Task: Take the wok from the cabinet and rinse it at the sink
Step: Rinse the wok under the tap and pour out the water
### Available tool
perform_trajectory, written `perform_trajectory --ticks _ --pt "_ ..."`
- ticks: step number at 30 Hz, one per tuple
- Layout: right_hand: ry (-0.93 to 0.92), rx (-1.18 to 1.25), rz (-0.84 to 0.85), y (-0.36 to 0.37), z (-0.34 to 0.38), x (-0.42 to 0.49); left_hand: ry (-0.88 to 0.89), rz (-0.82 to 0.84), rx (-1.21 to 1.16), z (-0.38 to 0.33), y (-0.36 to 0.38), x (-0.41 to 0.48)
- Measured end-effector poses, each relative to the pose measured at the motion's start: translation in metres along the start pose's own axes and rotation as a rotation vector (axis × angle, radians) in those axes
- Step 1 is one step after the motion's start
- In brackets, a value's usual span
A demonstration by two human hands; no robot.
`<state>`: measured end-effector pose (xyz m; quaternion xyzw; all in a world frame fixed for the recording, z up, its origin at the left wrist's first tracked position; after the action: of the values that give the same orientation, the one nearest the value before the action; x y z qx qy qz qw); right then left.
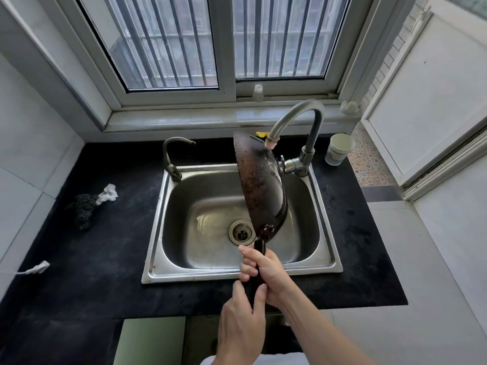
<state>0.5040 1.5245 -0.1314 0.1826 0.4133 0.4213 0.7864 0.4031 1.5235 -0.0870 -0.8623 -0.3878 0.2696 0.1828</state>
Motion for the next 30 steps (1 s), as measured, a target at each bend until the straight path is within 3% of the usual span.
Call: perform_trajectory --ticks 3,8,11,30 --pt "0.014 -0.003 0.005 -0.003 0.005 -0.003 -0.079 0.056 -0.108 0.001 0.008 0.001" --pt "0.026 0.002 -0.012 -0.006 0.018 -0.01 -0.301 0.164 -0.502 0.002 0.028 0.002" --pt "0.034 0.011 -0.019 -0.007 0.024 -0.012 -0.305 0.203 -0.608 -0.007 0.036 0.001" --pt "0.195 -0.021 -0.062 -0.032 0.027 -0.01 -0.366 0.194 -0.789 -0.023 0.069 0.0"
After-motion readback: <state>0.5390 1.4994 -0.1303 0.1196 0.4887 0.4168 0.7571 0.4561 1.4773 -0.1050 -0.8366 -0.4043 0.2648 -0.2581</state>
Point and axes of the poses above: each hand's wrist, its own x-axis towards the middle knuckle, its own y-axis out of the palm, z = x × y, the point moved 7 cm from there along x, towards the middle knuckle, and after that the axes turned 2 degrees about -x, right-handed, at the moved point
